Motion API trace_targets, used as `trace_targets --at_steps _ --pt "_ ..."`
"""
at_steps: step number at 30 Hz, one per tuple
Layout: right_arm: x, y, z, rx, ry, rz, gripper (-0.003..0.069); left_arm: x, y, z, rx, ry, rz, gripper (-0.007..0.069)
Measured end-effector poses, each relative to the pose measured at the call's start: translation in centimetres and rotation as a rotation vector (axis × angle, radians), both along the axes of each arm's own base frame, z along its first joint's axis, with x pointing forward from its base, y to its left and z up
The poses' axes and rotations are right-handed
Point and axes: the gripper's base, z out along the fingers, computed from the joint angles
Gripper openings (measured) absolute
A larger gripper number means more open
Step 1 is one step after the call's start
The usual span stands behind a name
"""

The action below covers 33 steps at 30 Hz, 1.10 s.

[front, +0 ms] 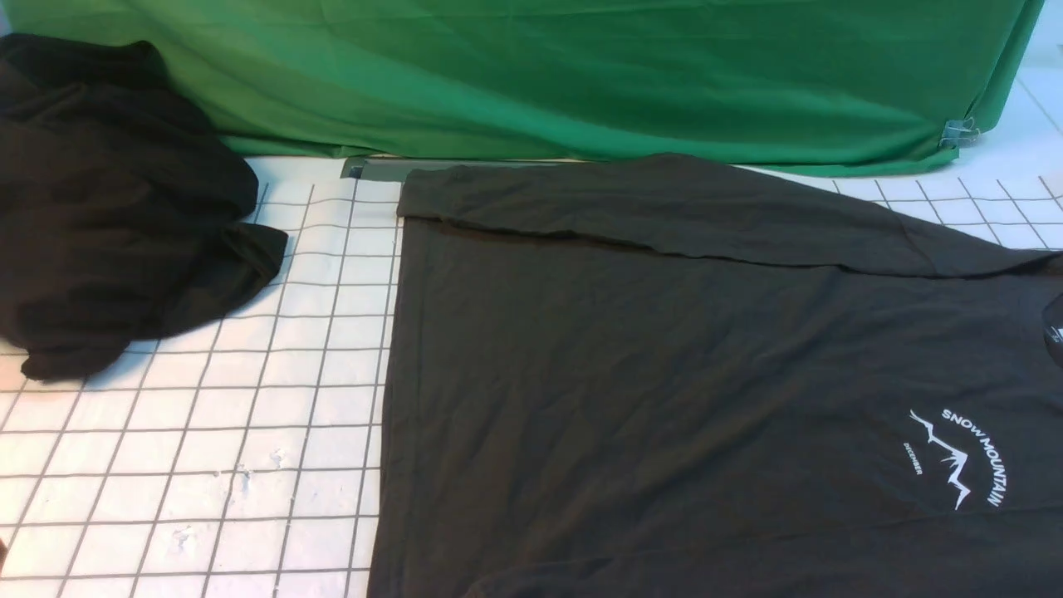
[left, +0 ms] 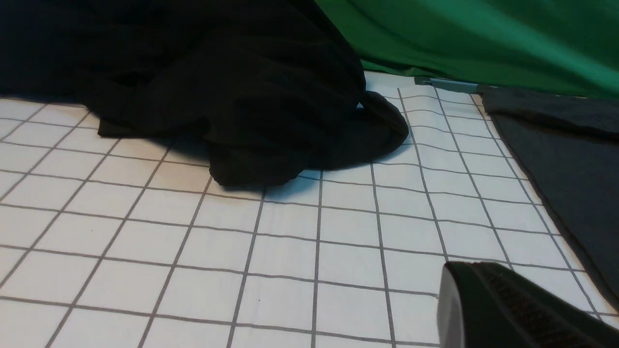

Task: Fold a long-sleeved shirt over a white checkered tablecloth.
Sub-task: 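Grasp the left edge of the dark T-shirt lying flat on the table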

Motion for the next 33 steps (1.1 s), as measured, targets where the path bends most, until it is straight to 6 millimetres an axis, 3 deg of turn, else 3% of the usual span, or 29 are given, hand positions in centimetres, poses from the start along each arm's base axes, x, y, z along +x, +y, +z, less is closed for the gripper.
trace_targets --at_steps 20,28,33 --pt "0.0 0.0 0.0 0.000 0.000 0.000 0.0246 0.0 0.0 0.0 -0.007 -0.001 0.000 0.0002" --pt "0.0 0.0 0.0 0.001 0.000 0.000 0.0246 0.1 -1.1 0.3 -0.782 -0.063 -0.011 0.0002" --pt "0.1 0.0 0.4 -0.007 -0.043 0.004 0.0246 0.1 -1.2 0.4 -0.908 -0.072 -0.018 0.0002"
